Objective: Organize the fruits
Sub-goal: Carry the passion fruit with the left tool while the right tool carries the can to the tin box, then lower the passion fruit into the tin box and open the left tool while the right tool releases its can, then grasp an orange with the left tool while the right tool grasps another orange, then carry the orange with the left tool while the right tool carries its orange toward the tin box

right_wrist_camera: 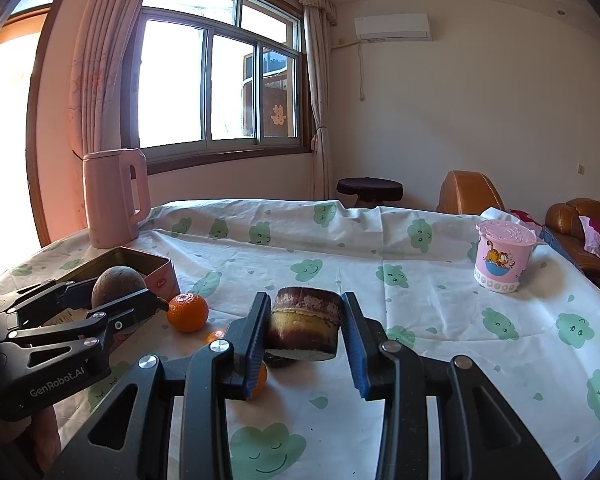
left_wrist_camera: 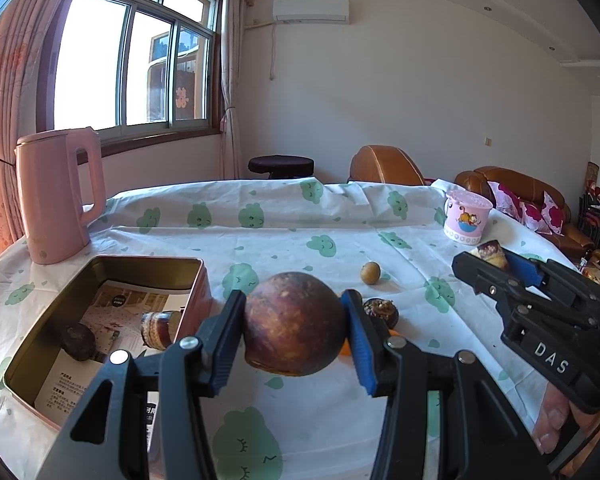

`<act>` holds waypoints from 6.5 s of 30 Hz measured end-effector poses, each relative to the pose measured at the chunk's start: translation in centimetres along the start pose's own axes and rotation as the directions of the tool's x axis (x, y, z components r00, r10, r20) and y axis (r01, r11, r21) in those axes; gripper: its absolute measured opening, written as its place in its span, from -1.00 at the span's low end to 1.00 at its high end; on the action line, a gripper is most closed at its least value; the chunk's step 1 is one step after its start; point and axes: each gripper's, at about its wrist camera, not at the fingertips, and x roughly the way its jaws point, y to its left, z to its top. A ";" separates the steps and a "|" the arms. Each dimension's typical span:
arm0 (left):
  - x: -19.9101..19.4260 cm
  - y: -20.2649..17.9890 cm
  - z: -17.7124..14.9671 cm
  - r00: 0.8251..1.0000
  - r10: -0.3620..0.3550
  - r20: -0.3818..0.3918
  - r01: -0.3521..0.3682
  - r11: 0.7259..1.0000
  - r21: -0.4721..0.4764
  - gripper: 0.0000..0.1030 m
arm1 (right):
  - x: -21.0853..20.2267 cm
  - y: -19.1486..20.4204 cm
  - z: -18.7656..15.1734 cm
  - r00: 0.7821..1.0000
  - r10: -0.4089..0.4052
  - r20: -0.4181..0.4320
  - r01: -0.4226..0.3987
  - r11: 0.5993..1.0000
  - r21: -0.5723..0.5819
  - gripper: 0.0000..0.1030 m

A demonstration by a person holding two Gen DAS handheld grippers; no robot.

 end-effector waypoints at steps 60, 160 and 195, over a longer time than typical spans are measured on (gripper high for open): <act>-2.1 10.6 -0.5 0.982 0.186 -0.035 -0.189 0.974 -0.128 -0.02 | 2.6 9.9 2.5 0.983 0.183 0.006 -0.180 0.973 -0.143 -0.27; 6.2 0.0 1.0 0.968 0.078 -0.239 -0.045 0.989 0.142 0.25 | 7.4 0.5 -0.6 0.930 0.088 -0.356 -0.097 0.995 -0.009 -0.27; 9.6 0.8 1.6 0.956 0.167 -0.243 -0.133 0.980 0.148 -0.14 | 6.8 -1.7 0.0 0.966 0.051 -0.254 -0.035 0.997 0.069 -0.26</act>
